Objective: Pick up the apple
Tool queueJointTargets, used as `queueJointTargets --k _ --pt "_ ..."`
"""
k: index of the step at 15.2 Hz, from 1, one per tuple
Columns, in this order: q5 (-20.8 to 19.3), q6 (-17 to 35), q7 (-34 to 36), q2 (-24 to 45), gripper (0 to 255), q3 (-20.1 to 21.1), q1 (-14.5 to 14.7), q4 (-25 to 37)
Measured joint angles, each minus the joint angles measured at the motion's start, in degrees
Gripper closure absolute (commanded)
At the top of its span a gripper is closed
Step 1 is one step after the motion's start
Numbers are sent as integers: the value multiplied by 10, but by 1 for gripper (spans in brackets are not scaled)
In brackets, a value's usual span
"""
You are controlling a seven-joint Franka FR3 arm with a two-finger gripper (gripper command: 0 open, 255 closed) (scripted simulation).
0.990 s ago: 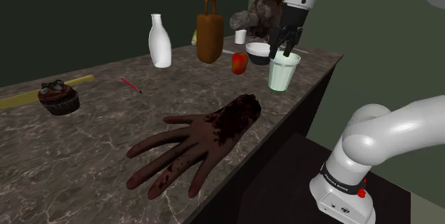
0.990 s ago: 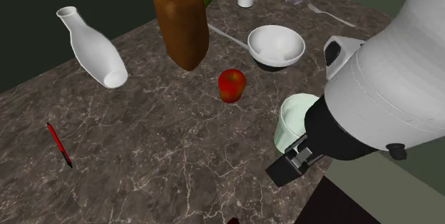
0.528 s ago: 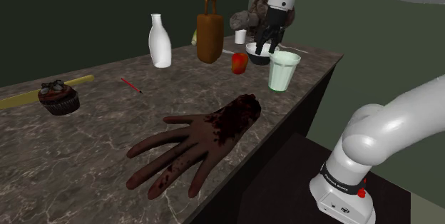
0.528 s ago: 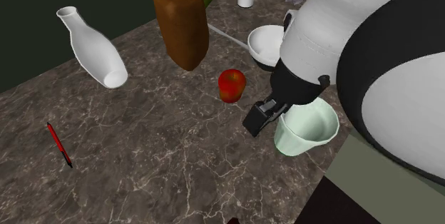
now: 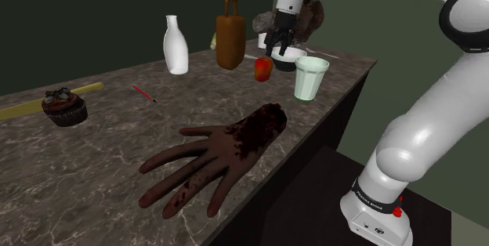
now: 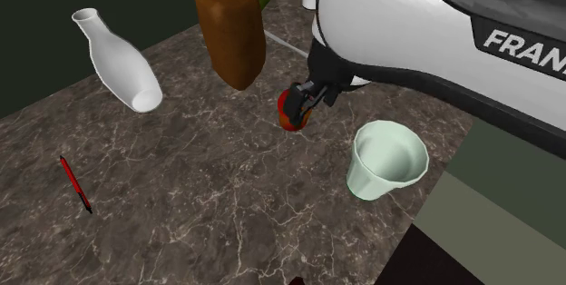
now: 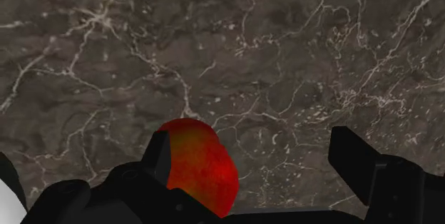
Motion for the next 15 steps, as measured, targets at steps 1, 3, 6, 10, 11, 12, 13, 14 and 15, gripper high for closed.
queueJointTargets --k 1,3,6,10,11,12,13,14,15 --pt "5 -2 -9 24 0 -4 0 25" --pt "16 -3 -29 73 0 -13 -2 70" --pt "36 -15 -55 148 0 -22 -8 150" --pt "52 -17 -78 207 0 -27 -16 204" --pt "53 -11 -80 208 0 -27 -17 198" --pt "53 -3 -81 207 0 -27 -16 190" --pt "53 4 -82 208 0 -26 -16 183" --pt "53 13 -83 207 0 -26 -15 173" --pt "53 20 -85 205 0 -26 -16 164"
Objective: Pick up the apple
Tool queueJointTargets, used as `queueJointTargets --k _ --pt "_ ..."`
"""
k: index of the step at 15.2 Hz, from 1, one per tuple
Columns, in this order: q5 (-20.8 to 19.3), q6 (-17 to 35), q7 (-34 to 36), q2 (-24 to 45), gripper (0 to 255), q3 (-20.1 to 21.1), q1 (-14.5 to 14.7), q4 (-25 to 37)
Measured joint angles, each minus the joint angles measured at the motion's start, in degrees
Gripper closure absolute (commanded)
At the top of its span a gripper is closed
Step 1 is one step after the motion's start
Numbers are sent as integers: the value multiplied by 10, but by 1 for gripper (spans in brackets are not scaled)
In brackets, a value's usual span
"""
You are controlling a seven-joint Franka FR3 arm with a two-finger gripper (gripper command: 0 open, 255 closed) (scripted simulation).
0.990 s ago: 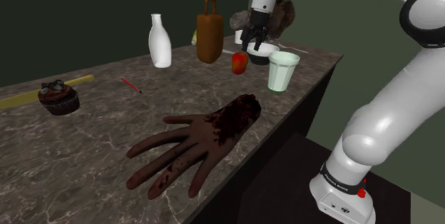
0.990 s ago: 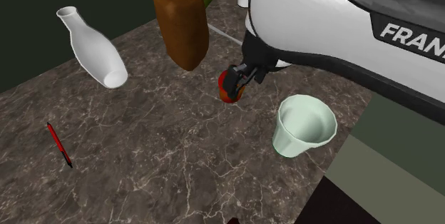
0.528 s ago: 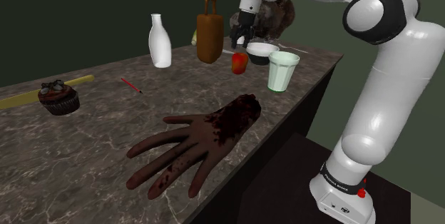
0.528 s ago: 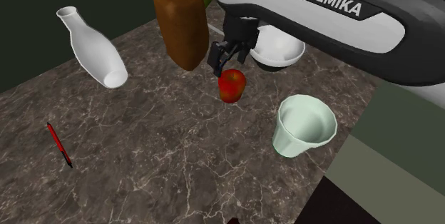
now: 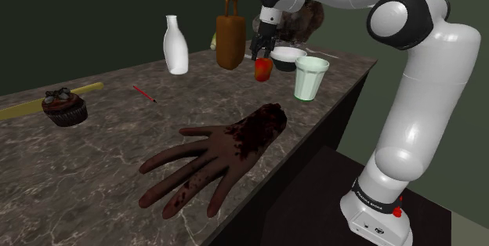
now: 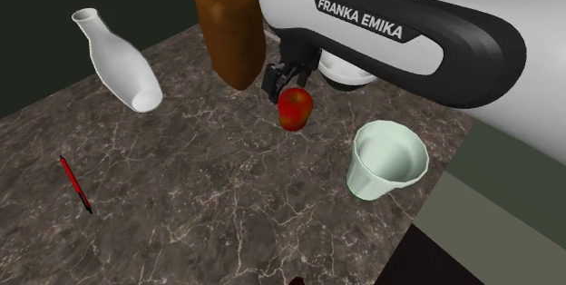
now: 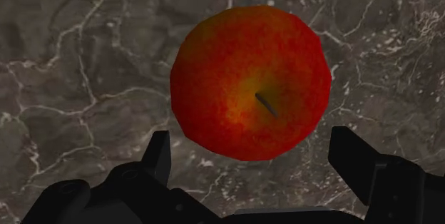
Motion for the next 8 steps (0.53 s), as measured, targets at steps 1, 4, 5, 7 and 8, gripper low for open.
queueJointTargets --k 1,4,5,7,8 --pt "0 5 0 0 0 0 0 -5" --pt "0 11 -1 0 255 0 1 -9" --pt "0 12 -1 -1 255 0 1 -9" --pt "1 13 -1 -1 255 0 1 -10" --pt "1 13 -1 0 255 1 1 -9"
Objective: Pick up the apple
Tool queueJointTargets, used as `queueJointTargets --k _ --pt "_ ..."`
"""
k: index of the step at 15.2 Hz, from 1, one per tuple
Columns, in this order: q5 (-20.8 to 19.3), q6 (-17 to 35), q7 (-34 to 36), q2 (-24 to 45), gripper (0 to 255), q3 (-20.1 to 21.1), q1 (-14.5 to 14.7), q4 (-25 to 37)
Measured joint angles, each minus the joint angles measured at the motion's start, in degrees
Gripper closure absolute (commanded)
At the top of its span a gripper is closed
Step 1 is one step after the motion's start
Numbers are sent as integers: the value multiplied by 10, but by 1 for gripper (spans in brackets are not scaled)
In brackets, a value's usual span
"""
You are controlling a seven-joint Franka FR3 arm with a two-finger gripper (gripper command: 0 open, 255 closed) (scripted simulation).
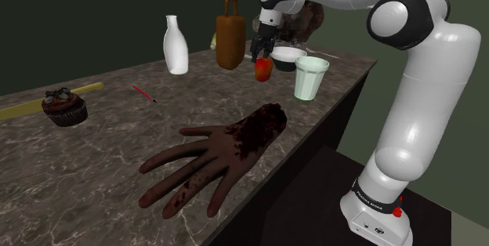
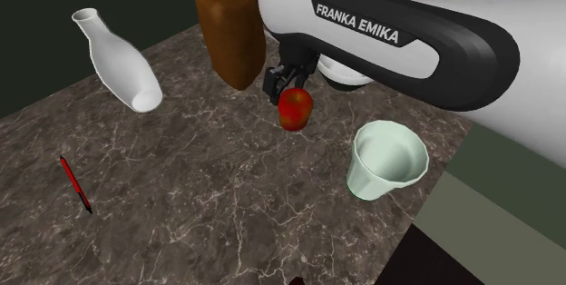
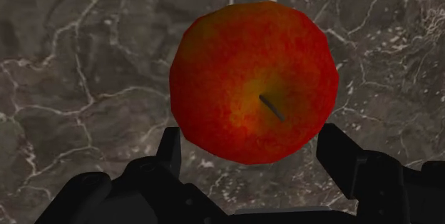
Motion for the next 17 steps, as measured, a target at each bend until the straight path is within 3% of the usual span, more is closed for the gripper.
queueJointTargets --k 6,17 --pt "0 -10 1 1 255 0 0 8" --pt "0 -98 15 13 255 -1 -4 108"
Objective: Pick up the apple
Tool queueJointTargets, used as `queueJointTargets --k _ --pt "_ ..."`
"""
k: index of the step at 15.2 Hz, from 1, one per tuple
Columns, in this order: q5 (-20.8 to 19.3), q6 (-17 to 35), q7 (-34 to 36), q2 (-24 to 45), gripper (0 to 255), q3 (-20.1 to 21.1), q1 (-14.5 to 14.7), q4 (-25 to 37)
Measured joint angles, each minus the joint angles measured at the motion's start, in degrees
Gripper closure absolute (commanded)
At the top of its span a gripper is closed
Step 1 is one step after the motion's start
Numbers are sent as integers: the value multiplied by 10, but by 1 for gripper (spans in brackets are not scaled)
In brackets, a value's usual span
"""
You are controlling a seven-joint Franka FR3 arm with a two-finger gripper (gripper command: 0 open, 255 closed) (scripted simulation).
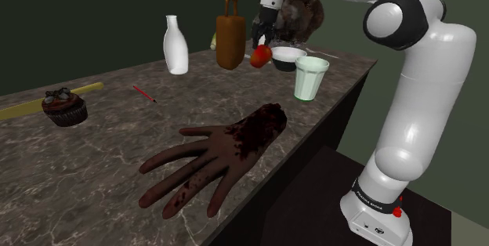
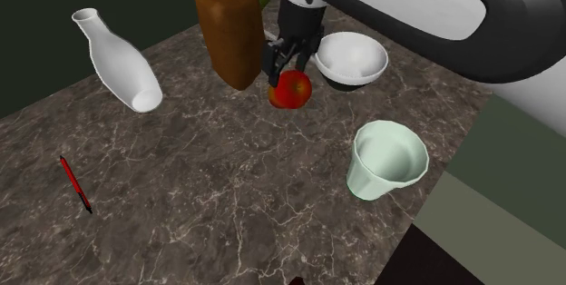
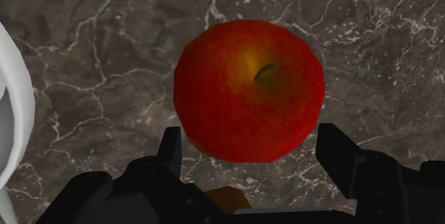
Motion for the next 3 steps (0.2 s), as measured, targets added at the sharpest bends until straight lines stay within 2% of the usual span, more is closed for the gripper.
queueJointTargets --k 3 --pt "1 -21 2 5 255 -1 -2 26"
